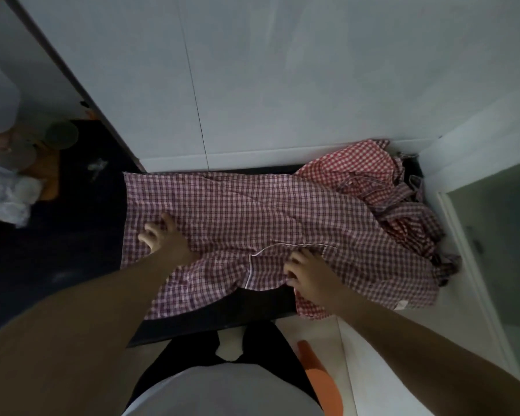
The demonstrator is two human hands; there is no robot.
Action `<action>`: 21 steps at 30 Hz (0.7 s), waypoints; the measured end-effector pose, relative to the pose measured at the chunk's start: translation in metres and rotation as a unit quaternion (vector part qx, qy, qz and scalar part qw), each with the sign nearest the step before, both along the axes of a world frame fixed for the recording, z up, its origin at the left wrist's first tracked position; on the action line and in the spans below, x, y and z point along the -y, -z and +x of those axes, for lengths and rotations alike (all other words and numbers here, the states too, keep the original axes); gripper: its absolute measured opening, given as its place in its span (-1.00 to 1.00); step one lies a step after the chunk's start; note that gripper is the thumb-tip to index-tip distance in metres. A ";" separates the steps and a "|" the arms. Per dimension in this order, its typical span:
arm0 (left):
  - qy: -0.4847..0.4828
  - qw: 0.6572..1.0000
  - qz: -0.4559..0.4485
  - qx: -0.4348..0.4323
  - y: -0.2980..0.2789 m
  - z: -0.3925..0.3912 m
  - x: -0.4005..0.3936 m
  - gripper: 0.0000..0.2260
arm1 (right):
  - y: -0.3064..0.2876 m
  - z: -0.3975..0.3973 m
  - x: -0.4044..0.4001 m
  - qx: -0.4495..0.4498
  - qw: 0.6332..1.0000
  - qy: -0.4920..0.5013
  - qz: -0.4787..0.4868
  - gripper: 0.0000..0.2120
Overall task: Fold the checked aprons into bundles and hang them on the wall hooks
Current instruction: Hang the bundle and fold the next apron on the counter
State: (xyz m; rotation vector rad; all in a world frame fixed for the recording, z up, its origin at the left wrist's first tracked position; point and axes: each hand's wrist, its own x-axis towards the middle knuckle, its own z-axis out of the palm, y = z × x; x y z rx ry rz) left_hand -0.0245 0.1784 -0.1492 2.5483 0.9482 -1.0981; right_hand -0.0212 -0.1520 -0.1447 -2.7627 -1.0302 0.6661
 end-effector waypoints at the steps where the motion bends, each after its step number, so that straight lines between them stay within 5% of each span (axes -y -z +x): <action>1: 0.000 1.000 0.000 0.004 0.000 -0.001 0.000 0.24 | 0.000 -0.001 0.002 -0.011 1.000 0.015 0.020 -0.86; 5: -0.024 0.999 -0.013 0.028 0.001 -0.006 -0.010 0.22 | -0.013 -0.004 0.009 -0.117 0.985 0.078 0.101 -0.88; 9: -0.027 0.999 -0.011 0.033 0.001 -0.013 -0.022 0.24 | -0.016 -0.018 0.014 -0.269 0.957 -0.001 -0.109 -0.93; 11: -0.029 0.999 -0.023 0.038 0.001 -0.017 -0.028 0.24 | -0.011 -0.022 0.013 -0.312 0.941 0.015 -0.134 -0.87; 13: -0.031 0.998 -0.032 0.033 0.000 -0.023 -0.037 0.24 | -0.010 -0.020 0.007 -0.263 0.961 0.077 -0.045 -0.80; 16: -0.022 1.000 -0.006 0.005 0.001 -0.036 -0.050 0.24 | -0.020 -0.010 -0.007 -0.022 0.982 0.132 0.133 -0.92; 18: -0.012 1.000 0.018 -0.013 0.000 -0.044 -0.055 0.24 | -0.026 0.001 -0.016 0.080 0.984 0.134 0.079 -0.74; 21: -0.010 0.998 0.049 -0.039 -0.001 -0.054 -0.059 0.26 | -0.034 0.018 -0.030 0.076 0.984 0.155 -0.049 -0.42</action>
